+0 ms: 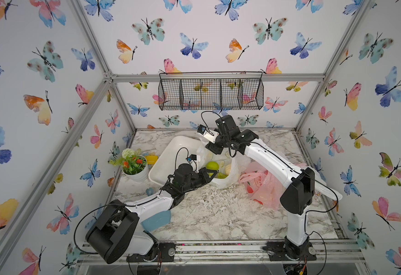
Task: Place the pears into plastic bags & tie knots
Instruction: Place the plastic bag at the center of the board.
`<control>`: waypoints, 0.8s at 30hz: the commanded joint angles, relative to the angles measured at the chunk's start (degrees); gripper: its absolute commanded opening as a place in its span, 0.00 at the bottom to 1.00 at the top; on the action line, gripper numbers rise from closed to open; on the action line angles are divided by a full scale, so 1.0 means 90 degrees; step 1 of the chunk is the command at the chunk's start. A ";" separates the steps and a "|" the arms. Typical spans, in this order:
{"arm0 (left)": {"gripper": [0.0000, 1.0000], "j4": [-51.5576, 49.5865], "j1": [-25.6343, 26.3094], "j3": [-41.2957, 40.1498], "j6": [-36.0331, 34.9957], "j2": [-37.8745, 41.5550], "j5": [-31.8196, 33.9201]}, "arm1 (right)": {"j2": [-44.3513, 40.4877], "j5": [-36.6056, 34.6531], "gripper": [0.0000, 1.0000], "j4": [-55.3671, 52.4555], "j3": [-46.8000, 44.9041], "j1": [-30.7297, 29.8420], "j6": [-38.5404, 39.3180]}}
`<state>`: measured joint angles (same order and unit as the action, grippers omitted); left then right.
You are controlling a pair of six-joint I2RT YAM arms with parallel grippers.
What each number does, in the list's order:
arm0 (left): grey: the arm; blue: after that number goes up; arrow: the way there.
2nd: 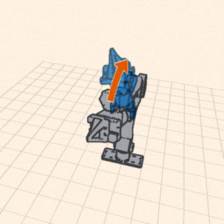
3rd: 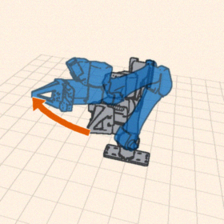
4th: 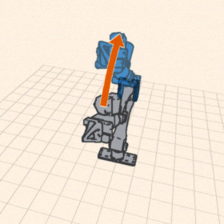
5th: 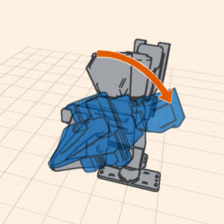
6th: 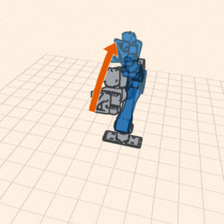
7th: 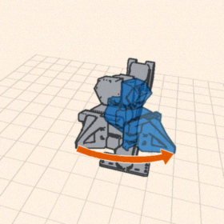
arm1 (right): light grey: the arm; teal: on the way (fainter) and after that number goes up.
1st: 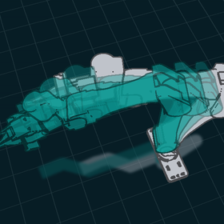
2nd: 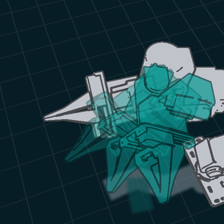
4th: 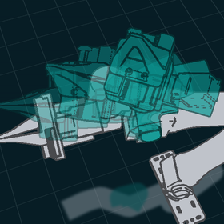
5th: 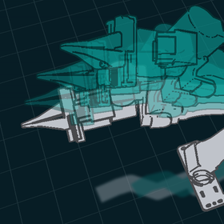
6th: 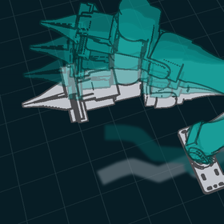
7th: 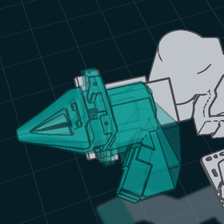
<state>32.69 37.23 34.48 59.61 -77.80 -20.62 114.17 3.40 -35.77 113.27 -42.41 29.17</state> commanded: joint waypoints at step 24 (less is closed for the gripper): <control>0.00 -0.5725 -0.0570 0.7157 -0.4500 -0.0174 -0.1134 | -0.3094 0.0177 0.03 0.1626 -0.0317 0.1714 -0.3990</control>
<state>-9.52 33.12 96.79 23.92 -78.04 -28.29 86.15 5.69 -20.40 112.97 -25.98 -1.26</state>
